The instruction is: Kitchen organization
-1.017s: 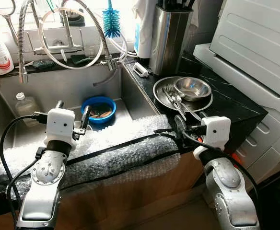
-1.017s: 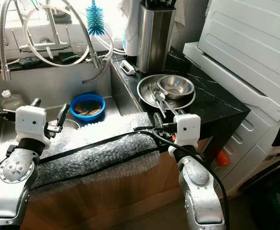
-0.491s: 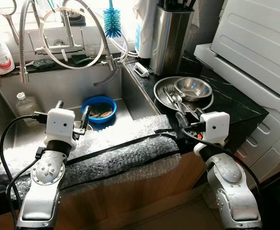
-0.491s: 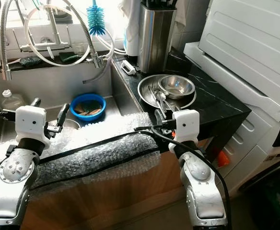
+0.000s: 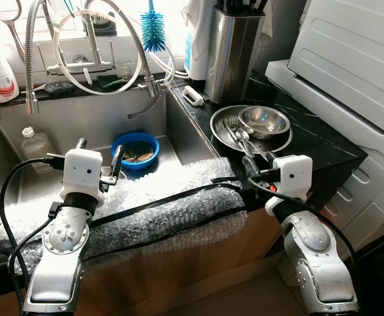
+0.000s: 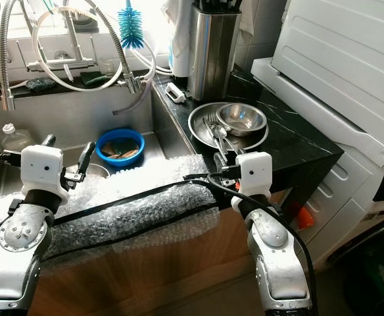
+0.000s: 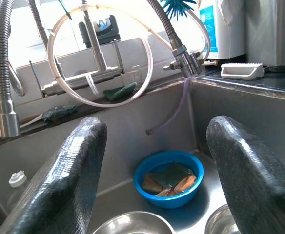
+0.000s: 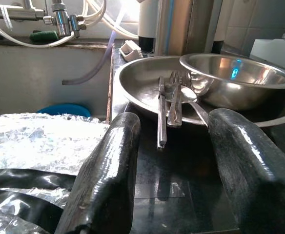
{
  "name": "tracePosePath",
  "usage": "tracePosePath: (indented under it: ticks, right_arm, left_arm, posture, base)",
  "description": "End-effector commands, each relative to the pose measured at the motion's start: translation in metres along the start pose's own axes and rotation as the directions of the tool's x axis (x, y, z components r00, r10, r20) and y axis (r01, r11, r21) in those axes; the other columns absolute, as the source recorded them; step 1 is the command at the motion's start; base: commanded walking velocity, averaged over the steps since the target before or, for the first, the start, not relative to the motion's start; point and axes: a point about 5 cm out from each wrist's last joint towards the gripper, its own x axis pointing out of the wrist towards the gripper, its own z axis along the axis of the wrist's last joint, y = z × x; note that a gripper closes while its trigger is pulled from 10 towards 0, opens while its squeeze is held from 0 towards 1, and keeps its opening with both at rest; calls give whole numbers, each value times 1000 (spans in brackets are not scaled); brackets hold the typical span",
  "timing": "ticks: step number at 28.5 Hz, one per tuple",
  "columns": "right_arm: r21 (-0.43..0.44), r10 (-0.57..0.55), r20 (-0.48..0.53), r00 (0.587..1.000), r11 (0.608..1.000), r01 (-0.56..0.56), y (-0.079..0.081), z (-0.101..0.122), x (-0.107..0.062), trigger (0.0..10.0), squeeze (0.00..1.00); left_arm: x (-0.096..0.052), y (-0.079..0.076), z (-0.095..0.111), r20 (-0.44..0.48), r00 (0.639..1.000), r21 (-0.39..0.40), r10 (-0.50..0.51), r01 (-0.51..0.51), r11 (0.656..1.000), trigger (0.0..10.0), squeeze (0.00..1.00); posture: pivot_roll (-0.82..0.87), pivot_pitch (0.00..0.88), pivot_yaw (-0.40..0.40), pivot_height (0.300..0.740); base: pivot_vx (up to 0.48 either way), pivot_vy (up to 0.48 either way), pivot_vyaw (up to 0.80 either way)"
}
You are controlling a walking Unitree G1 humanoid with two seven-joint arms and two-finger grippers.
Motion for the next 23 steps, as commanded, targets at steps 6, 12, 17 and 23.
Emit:
tracePosePath:
  ticks: [6, 12, 17, 23]
  right_arm:
    - [-11, 31, -2, 1000, 999, -31, 4, 3, 4, 10000, 0]
    - [-21, 48, 11, 999, 999, -48, 6, 6, 5, 10000, 0]
    - [-42, 11, -26, 1000, 999, -12, 1, 1, 6, 10000, 0]
    - [-44, 6, -39, 999, 999, -8, 0, -1, 5, 10000, 0]
  left_arm:
    - [3, -1, 6, 29, 1000, 11, 0, -1, 1000, 10000, 0]
    - [3, -2, 5, 29, 1000, 11, -1, 1, 1000, 10000, 0]
    - [4, -3, 5, 28, 1000, 9, -5, 5, 1000, 10000, 0]
    - [4, -3, 5, 27, 1000, 7, -6, 6, 1000, 10000, 0]
  posture:
    - [-38, 0, -73, 727]
    - [-37, 0, -74, 727]
    - [-40, 0, -74, 727]
    - [-39, 0, -75, 727]
  base:
    - [0, 0, 0]
    - [0, 0, 0]
    - [0, 0, 0]
    - [0, 0, 0]
